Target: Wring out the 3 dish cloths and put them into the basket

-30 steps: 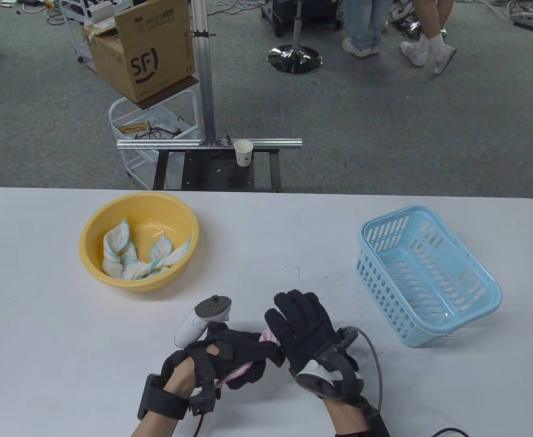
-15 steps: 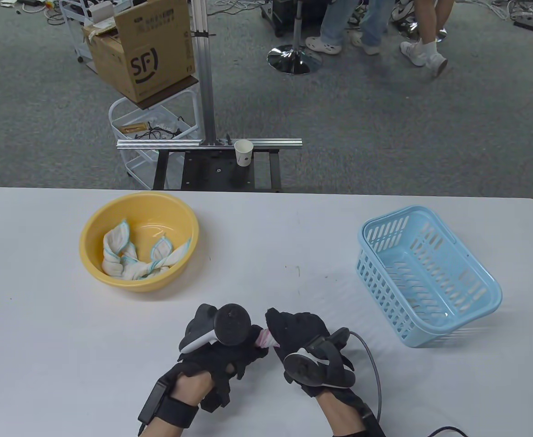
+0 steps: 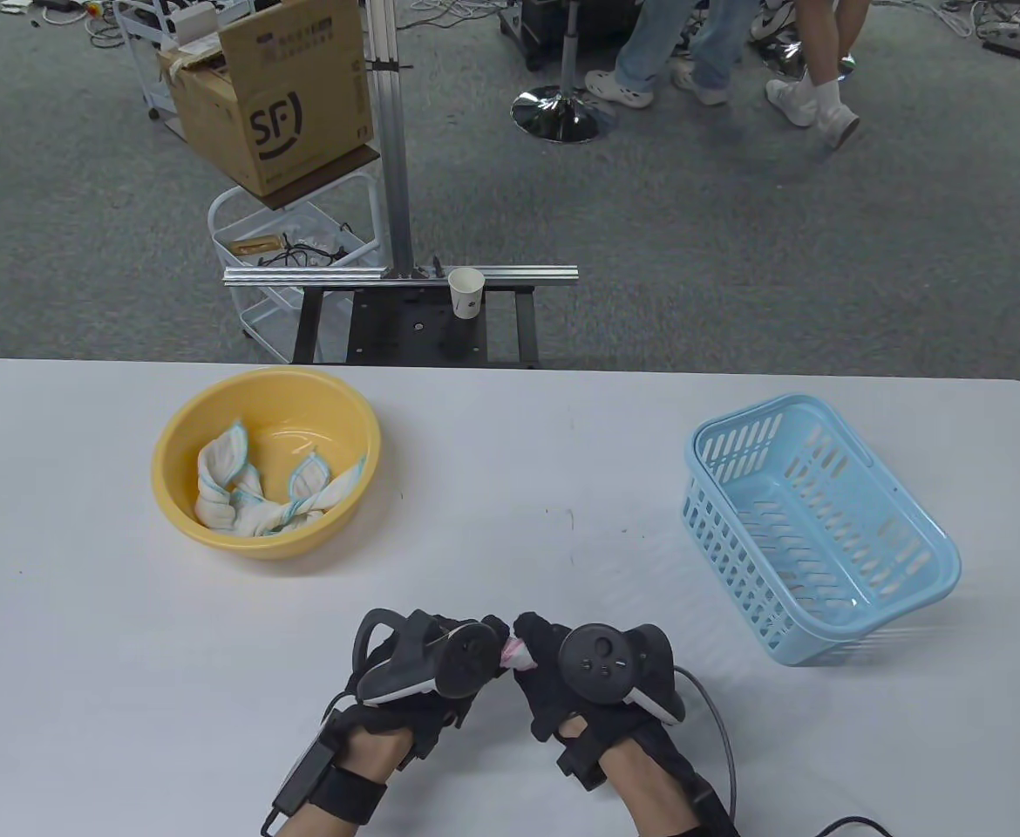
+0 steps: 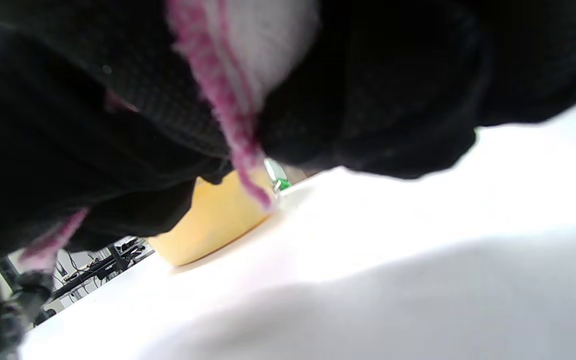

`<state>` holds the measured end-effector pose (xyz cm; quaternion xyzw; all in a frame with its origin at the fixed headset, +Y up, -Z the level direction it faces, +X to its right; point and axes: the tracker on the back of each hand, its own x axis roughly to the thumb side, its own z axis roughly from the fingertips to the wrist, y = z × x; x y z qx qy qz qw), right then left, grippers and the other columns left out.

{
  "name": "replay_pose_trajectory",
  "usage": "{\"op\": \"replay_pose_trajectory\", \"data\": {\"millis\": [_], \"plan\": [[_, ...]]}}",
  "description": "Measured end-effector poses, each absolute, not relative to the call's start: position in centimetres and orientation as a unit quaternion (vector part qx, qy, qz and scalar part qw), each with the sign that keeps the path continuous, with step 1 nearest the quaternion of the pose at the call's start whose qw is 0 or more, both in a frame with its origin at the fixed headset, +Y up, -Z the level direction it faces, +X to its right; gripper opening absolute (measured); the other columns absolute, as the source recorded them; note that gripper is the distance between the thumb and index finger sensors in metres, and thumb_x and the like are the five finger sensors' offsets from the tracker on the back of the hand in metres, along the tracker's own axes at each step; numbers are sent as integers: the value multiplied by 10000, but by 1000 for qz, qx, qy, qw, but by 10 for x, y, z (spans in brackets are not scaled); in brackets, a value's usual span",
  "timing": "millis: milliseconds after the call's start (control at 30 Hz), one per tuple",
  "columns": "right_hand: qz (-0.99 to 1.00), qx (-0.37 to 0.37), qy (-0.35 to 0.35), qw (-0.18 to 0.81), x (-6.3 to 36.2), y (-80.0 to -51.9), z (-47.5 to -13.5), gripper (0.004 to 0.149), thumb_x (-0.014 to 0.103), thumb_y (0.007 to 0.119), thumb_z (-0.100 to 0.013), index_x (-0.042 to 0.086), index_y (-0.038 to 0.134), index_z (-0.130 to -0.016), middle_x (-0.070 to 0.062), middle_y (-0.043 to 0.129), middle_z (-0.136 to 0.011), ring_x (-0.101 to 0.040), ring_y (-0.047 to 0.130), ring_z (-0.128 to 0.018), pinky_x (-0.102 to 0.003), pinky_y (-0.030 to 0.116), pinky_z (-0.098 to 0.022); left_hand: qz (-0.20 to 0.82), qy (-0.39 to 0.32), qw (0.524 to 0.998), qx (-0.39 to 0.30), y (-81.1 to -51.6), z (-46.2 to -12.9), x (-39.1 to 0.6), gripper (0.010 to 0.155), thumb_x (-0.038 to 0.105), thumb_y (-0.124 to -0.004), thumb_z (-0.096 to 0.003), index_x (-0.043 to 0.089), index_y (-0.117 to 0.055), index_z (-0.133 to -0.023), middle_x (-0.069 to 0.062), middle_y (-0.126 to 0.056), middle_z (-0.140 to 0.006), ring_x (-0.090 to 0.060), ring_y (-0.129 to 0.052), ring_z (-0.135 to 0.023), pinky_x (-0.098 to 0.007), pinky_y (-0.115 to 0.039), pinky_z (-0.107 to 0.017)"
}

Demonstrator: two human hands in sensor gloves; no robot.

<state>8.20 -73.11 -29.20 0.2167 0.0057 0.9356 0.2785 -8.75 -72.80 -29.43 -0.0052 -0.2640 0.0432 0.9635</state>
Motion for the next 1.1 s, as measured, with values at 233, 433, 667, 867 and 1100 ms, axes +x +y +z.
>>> {"op": "replay_pose_trajectory", "data": {"millis": [233, 433, 667, 867, 1100], "plan": [[924, 182, 94, 323, 86, -742, -298, 544, 294, 915, -438, -1, 762, -869, -108, 1022, -502, -235, 1049, -227, -511, 872, -301, 22, -276, 961, 3, -731, -292, -82, 512, 455, -877, -401, 128, -826, -792, 91, -990, -366, -148, -922, -59, -427, -841, -176], [899, 163, 150, 379, 91, -754, -302, 548, 291, 912, -436, -8, 760, -869, -109, 1021, -495, -231, 1047, -216, -509, 873, -294, 6, -284, 959, 12, -731, -290, -79, 513, 447, -882, -398, 117, -834, -787, 86, -994, -358, -154, -921, -52, -431, -840, -171], [861, 148, 199, 444, 94, -762, -305, 543, 289, 911, -437, -16, 766, -862, -107, 1025, -476, -227, 1045, -193, -506, 877, -280, -4, -290, 956, 39, -725, -286, -78, 510, 441, -893, -389, 118, -847, -782, 82, -998, -353, -157, -921, -52, -433, -840, -175], [885, 155, 146, 414, 95, -759, -304, 551, 322, 918, -455, 39, 749, -896, -101, 1010, -537, -232, 1053, -268, -507, 872, -327, 21, -275, 961, 33, -725, -288, -83, 542, 463, -910, -390, 125, -837, -807, 80, -1013, -400, -166, -973, -96, -439, -860, -209], [929, 171, 10, 328, 102, -736, -302, 573, 326, 918, -470, 132, 685, -957, -112, 942, -676, -278, 1027, -445, -537, 826, -435, 64, -234, 970, 0, -724, -293, -95, 671, 530, -895, -397, 176, -700, -933, 70, -968, -627, -214, -1041, -372, -469, -855, -412]]}}
